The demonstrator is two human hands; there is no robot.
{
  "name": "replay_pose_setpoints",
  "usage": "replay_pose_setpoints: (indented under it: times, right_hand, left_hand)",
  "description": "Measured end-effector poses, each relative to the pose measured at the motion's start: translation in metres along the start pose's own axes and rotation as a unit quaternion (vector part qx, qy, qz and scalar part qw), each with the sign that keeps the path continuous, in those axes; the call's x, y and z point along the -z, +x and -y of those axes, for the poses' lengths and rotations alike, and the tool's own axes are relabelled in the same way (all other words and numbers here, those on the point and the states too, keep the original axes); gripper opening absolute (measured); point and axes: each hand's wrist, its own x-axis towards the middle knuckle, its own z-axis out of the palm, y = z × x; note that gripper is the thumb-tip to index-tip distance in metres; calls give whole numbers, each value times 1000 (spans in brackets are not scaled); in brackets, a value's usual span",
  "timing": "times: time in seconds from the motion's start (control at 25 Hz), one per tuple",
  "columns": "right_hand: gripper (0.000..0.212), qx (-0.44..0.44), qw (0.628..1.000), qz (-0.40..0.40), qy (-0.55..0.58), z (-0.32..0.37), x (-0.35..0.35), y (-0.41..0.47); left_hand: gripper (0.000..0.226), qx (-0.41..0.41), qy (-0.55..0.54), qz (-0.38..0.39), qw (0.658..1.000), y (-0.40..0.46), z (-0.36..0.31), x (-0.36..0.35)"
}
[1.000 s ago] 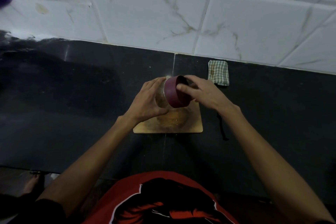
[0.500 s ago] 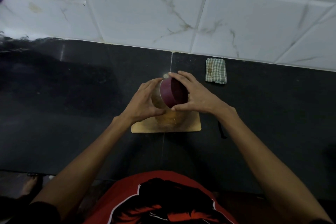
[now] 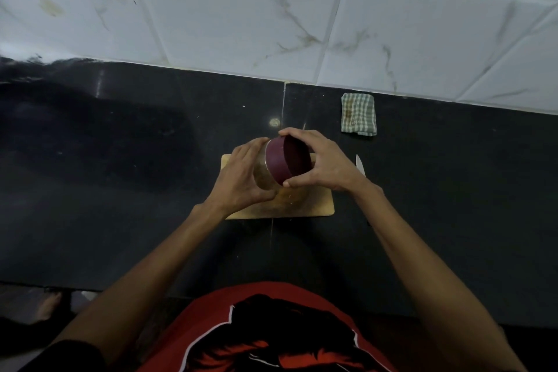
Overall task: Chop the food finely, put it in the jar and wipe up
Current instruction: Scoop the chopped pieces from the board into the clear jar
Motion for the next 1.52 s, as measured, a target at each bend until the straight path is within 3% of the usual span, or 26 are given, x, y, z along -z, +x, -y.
replay_pose_setpoints:
  times: [0.28, 0.52, 0.64, 0.76, 0.88, 1.08, 1.28, 1.52]
  right_hand:
    - [106, -70, 988, -77, 114, 3, -21, 2]
    - [116, -135, 982, -103, 88, -8, -28, 31]
    - [114, -156, 978, -116, 74, -15, -14, 57]
    - [113, -168, 970, -171, 47, -24, 3, 98]
    - [112, -187, 959, -214, -1, -37, 16, 143]
    - [110, -222, 947, -231, -23, -61, 20, 195]
    - [108, -222, 947, -231, -33, -70, 10, 209]
    - [113, -225, 950, -216, -17, -60, 9, 182]
  left_hand:
    - [92, 48, -169, 8, 984, 7, 10, -1]
    - [95, 75, -238, 56, 967, 34, 26, -8]
    - [98, 58, -209, 87, 972, 71, 36, -2]
    - [86, 37, -145, 84, 985, 124, 51, 5]
    - [87, 49, -31, 74, 996, 176, 70, 4]
    - [91, 63, 163, 81, 981, 222, 89, 1]
    - [88, 77, 158, 87, 981, 230, 100, 2]
    - [85, 116, 123, 117, 979, 183, 91, 10]
